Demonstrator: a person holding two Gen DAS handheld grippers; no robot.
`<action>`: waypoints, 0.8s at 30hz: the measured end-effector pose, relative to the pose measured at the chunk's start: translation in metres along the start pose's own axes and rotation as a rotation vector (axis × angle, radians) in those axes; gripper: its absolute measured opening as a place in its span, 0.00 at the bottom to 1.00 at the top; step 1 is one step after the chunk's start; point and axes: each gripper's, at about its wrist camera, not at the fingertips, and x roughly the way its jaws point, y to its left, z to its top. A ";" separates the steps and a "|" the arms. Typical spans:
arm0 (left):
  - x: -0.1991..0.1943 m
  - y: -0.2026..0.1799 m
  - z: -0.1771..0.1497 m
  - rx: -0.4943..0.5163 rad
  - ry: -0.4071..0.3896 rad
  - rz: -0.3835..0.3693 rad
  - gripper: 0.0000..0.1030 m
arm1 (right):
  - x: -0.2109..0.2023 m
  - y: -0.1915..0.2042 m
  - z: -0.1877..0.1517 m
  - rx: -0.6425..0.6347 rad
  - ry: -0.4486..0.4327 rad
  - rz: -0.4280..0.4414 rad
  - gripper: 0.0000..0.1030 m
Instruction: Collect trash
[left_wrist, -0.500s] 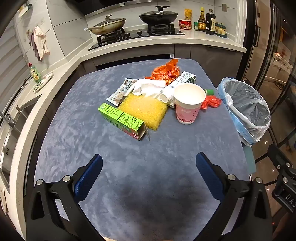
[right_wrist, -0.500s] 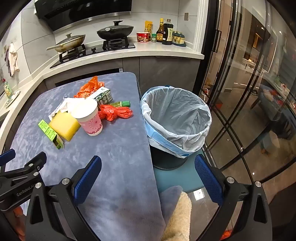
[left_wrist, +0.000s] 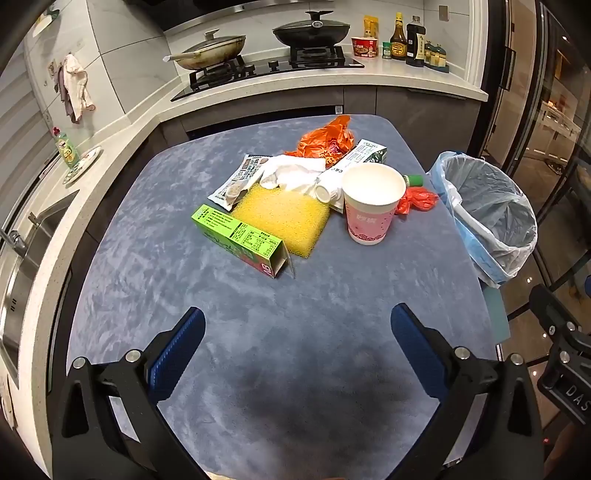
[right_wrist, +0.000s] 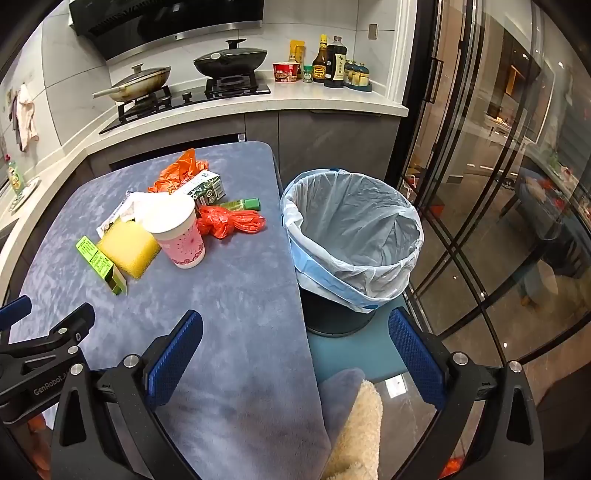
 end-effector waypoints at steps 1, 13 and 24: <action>0.000 0.001 0.000 0.000 -0.002 -0.001 0.93 | 0.000 0.000 0.000 0.000 0.001 0.001 0.94; 0.004 0.005 0.000 0.000 0.007 -0.009 0.93 | 0.002 0.004 -0.002 -0.003 0.005 0.000 0.94; 0.005 0.005 -0.001 0.000 0.009 -0.014 0.93 | 0.000 0.005 0.000 -0.009 0.009 -0.008 0.94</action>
